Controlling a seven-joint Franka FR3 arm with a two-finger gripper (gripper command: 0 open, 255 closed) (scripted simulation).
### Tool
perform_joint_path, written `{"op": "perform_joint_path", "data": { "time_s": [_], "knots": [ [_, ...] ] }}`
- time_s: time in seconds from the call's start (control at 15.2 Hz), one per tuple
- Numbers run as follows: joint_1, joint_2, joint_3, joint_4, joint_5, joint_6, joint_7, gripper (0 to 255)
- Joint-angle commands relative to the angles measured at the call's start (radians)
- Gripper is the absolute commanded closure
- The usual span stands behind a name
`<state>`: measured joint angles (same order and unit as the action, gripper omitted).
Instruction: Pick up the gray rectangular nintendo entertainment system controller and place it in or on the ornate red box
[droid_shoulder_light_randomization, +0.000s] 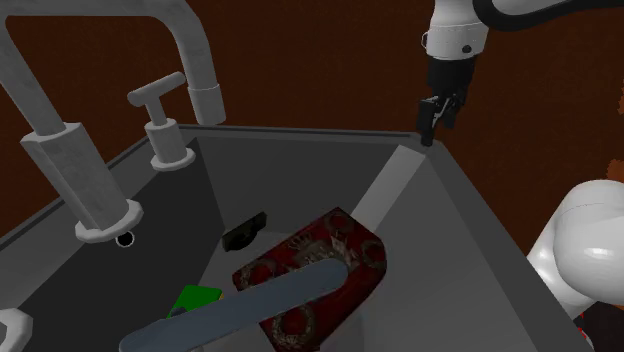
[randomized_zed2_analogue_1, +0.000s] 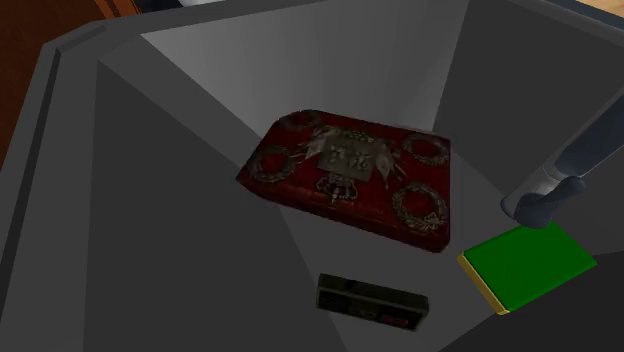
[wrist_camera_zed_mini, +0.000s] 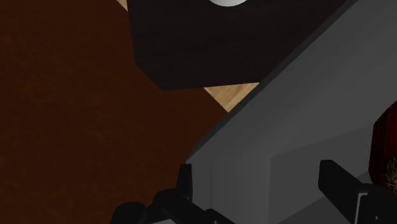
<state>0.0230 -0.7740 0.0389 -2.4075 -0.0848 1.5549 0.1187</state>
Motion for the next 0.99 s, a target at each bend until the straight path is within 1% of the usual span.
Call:
{"op": "perform_joint_path", "data": {
  "time_s": [0.0,0.26,0.53,0.66,0.86,0.92],
  "knots": [
    [0.000,0.000,0.000,0.000,0.000,0.000,0.000,0],
    [0.005,-0.016,0.091,-0.063,0.094,0.071,0.184,0],
    [0.009,0.002,0.189,-0.099,0.183,0.158,0.367,0],
    [0.027,0.027,0.226,-0.106,0.213,0.209,0.468,0],
    [0.080,0.090,0.258,-0.104,0.231,0.295,0.634,0],
    [0.085,0.114,0.277,-0.099,0.239,0.324,0.683,0]
  ]
}}
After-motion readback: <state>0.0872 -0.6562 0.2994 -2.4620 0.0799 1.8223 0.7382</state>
